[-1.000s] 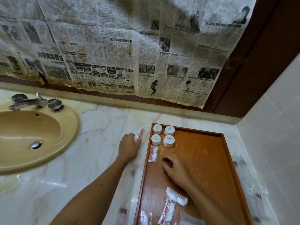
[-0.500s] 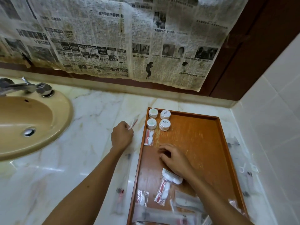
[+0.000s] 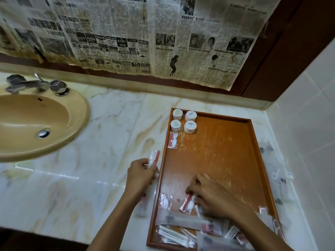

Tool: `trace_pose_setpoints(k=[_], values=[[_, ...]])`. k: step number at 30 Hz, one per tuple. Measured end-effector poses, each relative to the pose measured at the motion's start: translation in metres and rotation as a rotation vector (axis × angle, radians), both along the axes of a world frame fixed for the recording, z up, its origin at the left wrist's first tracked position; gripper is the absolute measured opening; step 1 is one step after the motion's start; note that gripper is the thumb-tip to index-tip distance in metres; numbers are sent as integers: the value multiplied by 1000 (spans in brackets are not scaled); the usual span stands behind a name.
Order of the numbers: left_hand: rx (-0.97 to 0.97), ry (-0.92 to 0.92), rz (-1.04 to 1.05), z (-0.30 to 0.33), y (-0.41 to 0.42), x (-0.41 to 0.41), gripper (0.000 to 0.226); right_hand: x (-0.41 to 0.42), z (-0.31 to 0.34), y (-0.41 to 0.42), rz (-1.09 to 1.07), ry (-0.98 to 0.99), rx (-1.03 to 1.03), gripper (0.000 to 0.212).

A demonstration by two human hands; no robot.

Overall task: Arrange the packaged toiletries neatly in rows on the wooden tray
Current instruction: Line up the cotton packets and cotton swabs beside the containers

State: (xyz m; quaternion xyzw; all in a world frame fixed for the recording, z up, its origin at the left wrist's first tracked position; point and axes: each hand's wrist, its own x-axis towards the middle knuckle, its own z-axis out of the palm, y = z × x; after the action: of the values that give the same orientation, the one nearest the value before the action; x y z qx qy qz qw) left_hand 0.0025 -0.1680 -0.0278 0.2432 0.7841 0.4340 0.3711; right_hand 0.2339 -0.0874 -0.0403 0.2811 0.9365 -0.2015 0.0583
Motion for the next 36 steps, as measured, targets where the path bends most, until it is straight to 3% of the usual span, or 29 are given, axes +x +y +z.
trace_pose_setpoints(k=[3, 5, 10, 14, 19, 22, 26, 30, 33, 36], values=[[-21, -72, -14, 4, -6, 5, 25, 2, 4, -2, -46, -24, -66, 8], [0, -113, -17, 8, -9, 8, 27, 3, 6, -3, -121, 12, -179, 9], [85, -217, -89, 17, -16, 10, 39, 3, 18, -8, -429, 340, -502, 13], [100, -381, -82, 20, -16, 8, 20, -1, 29, -9, -635, 601, -720, 14], [112, -464, -48, 17, -13, 9, 2, -7, 26, -8, -764, 690, -846, 29], [82, -475, -60, 17, -10, 9, 12, -14, 24, -4, -859, 750, -845, 28], [102, -457, -101, 18, -8, 9, 26, -18, 21, 0, -909, 789, -860, 5], [135, -469, -75, 18, -8, 11, 20, -22, 16, 0, -914, 805, -961, 15], [146, -488, -150, 18, -9, 11, 58, -25, 14, -2, -930, 793, -1048, 21], [141, -489, -218, 16, -12, 12, 72, -26, 12, -6, -922, 742, -1107, 25]])
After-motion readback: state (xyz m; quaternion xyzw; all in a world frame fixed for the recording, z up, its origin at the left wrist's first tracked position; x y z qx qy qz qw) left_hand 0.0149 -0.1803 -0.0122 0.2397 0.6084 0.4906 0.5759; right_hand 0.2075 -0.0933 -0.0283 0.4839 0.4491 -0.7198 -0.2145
